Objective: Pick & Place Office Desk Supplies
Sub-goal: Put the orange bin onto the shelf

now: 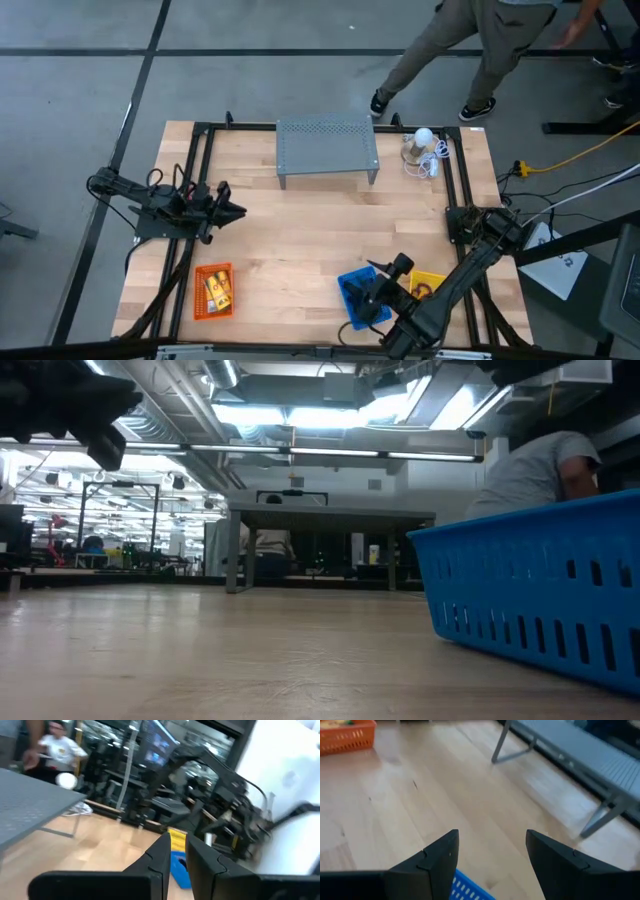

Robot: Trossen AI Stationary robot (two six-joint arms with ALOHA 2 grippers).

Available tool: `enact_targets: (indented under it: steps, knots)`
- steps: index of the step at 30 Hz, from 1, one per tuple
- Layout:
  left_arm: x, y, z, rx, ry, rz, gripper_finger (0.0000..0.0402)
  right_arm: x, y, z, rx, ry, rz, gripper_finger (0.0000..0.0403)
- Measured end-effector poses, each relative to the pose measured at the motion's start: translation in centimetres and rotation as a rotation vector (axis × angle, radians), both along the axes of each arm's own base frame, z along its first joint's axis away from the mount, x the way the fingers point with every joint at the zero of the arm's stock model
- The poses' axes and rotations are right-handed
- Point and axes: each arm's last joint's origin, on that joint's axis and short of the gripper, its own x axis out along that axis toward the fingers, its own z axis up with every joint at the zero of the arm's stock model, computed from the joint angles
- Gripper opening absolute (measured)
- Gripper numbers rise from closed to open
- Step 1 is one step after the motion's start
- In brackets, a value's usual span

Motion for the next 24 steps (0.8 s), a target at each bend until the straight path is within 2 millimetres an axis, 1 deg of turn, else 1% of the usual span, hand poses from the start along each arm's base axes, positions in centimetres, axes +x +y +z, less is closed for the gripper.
enact_targets:
  steps: [4,8,12,15,19,24]
  knots:
    - [0.0,-0.3,0.1,0.088,-0.018,-0.078,0.0054,0.7,-0.8,-0.1,0.018,0.069,-0.027,0.0233]
    - [-0.1,-0.1,0.3,0.080,-0.042,-0.044,0.0054,1.4,-2.0,-0.2,-0.047,0.157,-0.019,0.0233]
    - [-0.1,-0.2,0.2,0.111,-0.036,-0.062,0.0054,2.4,-3.1,-0.1,-0.099,0.212,-0.017,0.0233]
    - [0.0,-0.2,0.2,0.106,-0.031,-0.064,0.0054,3.1,-4.0,0.0,-0.144,0.218,-0.023,0.0233]
    - [0.0,-0.3,0.2,0.095,-0.031,-0.090,0.0054,3.7,-4.8,-0.1,-0.138,0.219,-0.051,0.0233]
    - [0.1,-0.3,0.1,0.068,-0.017,-0.079,0.0054,3.9,-4.8,-0.2,-0.108,0.213,-0.057,0.0233]
